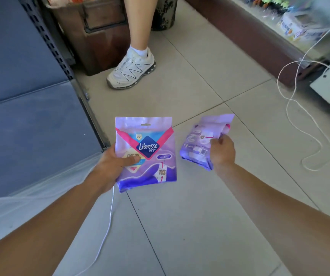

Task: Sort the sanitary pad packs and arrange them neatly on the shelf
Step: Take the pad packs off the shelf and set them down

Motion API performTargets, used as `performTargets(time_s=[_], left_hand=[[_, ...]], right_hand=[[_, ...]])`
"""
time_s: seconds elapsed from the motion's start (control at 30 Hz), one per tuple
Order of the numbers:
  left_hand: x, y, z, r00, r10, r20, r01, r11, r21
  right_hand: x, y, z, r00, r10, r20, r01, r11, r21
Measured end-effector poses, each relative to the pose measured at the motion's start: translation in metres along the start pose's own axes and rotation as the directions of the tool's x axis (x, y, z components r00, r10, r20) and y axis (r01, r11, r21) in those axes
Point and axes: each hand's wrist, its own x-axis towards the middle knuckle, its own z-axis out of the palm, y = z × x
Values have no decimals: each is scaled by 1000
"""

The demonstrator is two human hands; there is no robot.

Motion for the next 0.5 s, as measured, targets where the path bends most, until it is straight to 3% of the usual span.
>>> performTargets(time_s=[0.23, 0.4, 0.5], left_hand=[[-119, 74, 18, 963, 23, -269, -10, 999, 50], [-188, 111, 45, 954, 56, -293, -27, 995, 100], [-211, 126, 54, 975, 47, -216, -44, 999, 16]], right_hand=[[-142, -87, -108, 920, -392, 13, 384, 894, -230], [-256, -153, -118, 744, -655, 131, 658, 685, -313], [-297, -167, -108, 697, -689, 198, 702, 600, -383]])
